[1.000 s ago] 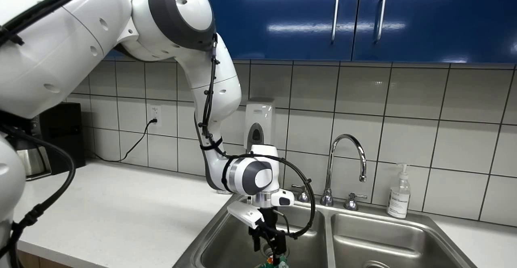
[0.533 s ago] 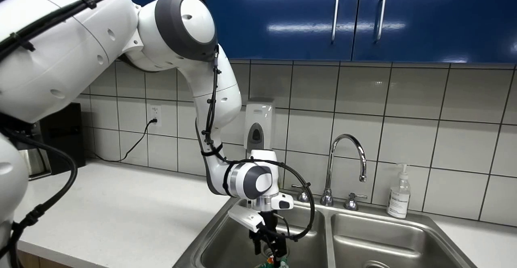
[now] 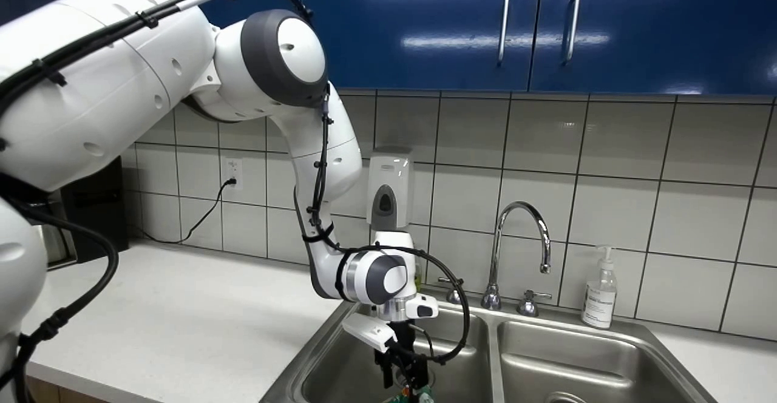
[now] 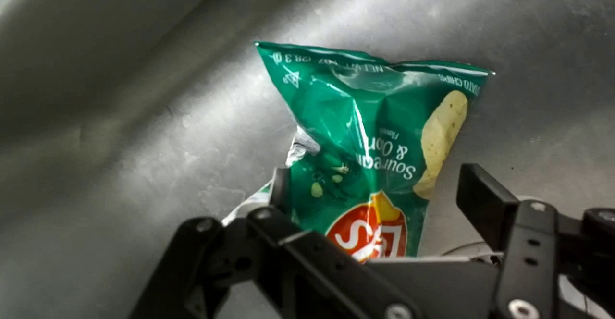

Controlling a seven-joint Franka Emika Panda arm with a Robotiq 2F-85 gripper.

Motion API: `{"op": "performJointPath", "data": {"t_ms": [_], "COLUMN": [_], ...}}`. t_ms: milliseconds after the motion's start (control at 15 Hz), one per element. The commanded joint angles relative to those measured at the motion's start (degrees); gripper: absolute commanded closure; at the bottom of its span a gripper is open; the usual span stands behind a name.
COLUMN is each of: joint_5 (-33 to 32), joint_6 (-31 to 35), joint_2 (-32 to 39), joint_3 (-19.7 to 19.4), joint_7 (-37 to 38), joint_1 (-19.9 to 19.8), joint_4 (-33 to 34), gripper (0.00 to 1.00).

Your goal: Remove the green packet from the sink.

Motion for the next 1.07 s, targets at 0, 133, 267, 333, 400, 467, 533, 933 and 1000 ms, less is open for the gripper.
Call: {"op": "performJointPath", "data": {"t_ms": [0,133,267,333,400,467,533,933,1000], "joint_5": [0.46,0.46,0.45,0.44,0.47,0.46,0.47,0.48,0.41], "joint_6": [-1.31,-1.33,-1.25,-1.26,-1.24,-1.25,-1.25,-1.32,-1.41], "joint_2": [0.99,1.25,1.5,1.63,1.7,1.8,1.89,2.5,2.32], "joint_3": [-0.83,-0.81,-0.78,-0.8,-0.75,-0.76,-0.72,-0.63,-0.67], "joint_7": [1.04,1.0,0.91,0.91,0.87,0.87,0.87,0.87,0.81], "joint_1": [1.02,1.05,1.03,1.04,1.0,1.01,1.0,1.05,1.13], "joint_4": [1.77,2.03,2.2,2.29,2.34,2.37,2.4,2.79,2.68], "gripper": [0.42,0.58,0.74,0.83,0.89,0.98,1.0,1.0,1.0]}}
